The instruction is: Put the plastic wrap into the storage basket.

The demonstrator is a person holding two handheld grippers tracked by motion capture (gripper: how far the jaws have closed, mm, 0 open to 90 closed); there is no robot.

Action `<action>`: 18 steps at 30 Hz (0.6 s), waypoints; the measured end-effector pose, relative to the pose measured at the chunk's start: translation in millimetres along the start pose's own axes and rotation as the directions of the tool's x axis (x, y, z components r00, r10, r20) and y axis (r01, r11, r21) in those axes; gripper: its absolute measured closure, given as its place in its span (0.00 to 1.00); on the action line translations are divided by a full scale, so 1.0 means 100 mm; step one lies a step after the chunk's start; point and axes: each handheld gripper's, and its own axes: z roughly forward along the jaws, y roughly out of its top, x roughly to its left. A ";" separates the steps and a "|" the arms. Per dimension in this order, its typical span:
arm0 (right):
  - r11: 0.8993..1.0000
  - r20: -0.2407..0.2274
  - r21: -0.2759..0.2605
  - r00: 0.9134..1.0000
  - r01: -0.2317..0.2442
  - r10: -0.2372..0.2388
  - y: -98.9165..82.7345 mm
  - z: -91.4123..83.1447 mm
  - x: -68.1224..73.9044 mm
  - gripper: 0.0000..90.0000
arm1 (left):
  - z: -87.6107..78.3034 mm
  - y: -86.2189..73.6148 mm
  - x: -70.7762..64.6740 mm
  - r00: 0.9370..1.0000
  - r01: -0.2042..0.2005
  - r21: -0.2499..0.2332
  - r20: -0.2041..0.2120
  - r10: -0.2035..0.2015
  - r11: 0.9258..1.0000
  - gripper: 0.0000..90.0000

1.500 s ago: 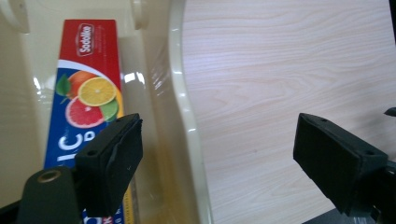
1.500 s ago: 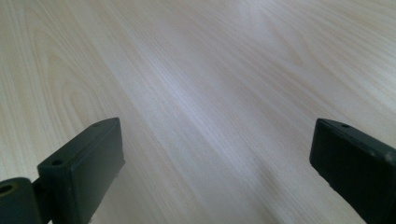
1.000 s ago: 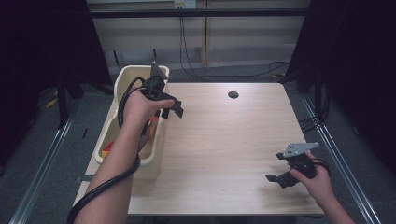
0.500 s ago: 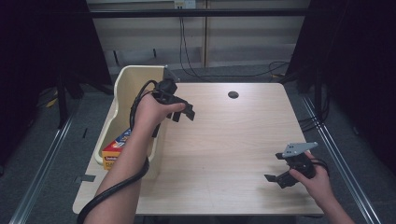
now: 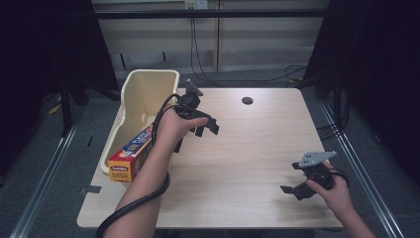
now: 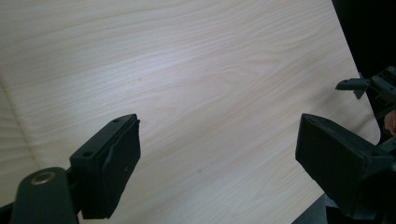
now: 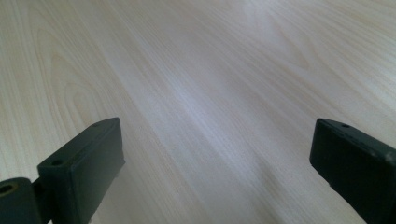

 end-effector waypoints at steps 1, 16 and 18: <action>1.000 0.009 -0.004 1.000 -0.003 0.003 0.00 0.00 0.00 0.03 | 0.03 -0.01 0.00 1.000 -0.019 0.003 0.002 0.019 1.000 0.16; 1.000 -0.003 0.002 1.000 -0.005 0.005 -0.01 0.01 0.00 0.03 | 0.36 -0.16 -0.07 0.997 -0.070 0.019 0.029 0.070 0.997 0.16; 1.000 0.007 0.004 1.000 0.002 -0.002 -0.01 0.02 0.00 0.03 | 0.38 -0.18 -0.08 0.997 -0.070 0.018 0.032 0.070 0.997 0.15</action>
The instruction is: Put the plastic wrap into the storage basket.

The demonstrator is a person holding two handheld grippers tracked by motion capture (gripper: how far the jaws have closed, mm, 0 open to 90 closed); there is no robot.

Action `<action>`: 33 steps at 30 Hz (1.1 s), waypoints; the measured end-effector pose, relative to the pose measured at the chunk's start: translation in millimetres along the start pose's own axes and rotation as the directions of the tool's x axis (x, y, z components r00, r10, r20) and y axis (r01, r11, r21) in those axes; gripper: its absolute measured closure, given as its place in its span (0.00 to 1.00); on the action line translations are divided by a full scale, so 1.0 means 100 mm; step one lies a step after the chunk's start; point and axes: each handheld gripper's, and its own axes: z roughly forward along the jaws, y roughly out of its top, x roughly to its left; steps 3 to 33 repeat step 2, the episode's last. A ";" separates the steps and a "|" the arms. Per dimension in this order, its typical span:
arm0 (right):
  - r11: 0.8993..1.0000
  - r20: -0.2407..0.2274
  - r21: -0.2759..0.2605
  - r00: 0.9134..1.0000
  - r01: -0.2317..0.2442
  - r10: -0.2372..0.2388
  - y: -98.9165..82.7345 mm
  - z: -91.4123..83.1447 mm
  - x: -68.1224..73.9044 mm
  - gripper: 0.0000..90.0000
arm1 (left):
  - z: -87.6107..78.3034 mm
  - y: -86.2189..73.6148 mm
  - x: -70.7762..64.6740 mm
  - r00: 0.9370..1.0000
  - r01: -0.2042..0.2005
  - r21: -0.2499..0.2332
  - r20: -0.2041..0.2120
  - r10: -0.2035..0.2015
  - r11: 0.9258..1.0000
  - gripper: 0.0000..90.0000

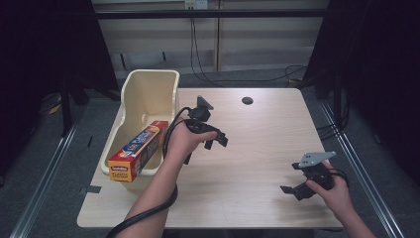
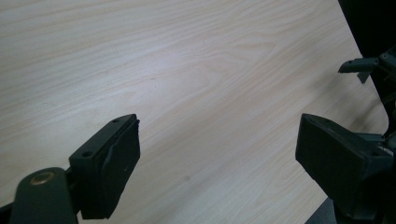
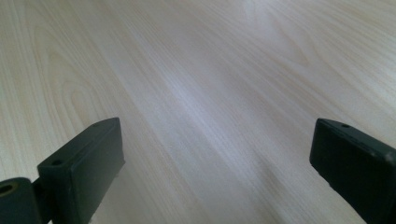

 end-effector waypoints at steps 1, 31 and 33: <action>1.000 0.002 0.003 1.000 -0.001 0.001 0.00 0.00 0.00 0.03 | 0.03 -0.02 -0.01 1.000 -0.005 0.000 0.005 0.005 1.000 0.15; 1.000 0.003 0.002 1.000 0.000 0.000 0.00 0.00 0.00 0.03 | 0.03 -0.02 -0.01 1.000 -0.005 0.000 0.005 0.005 1.000 0.15; 1.000 0.003 0.002 1.000 0.000 0.000 0.00 0.00 0.00 0.03 | 0.03 -0.02 -0.01 1.000 -0.005 0.000 0.005 0.005 1.000 0.15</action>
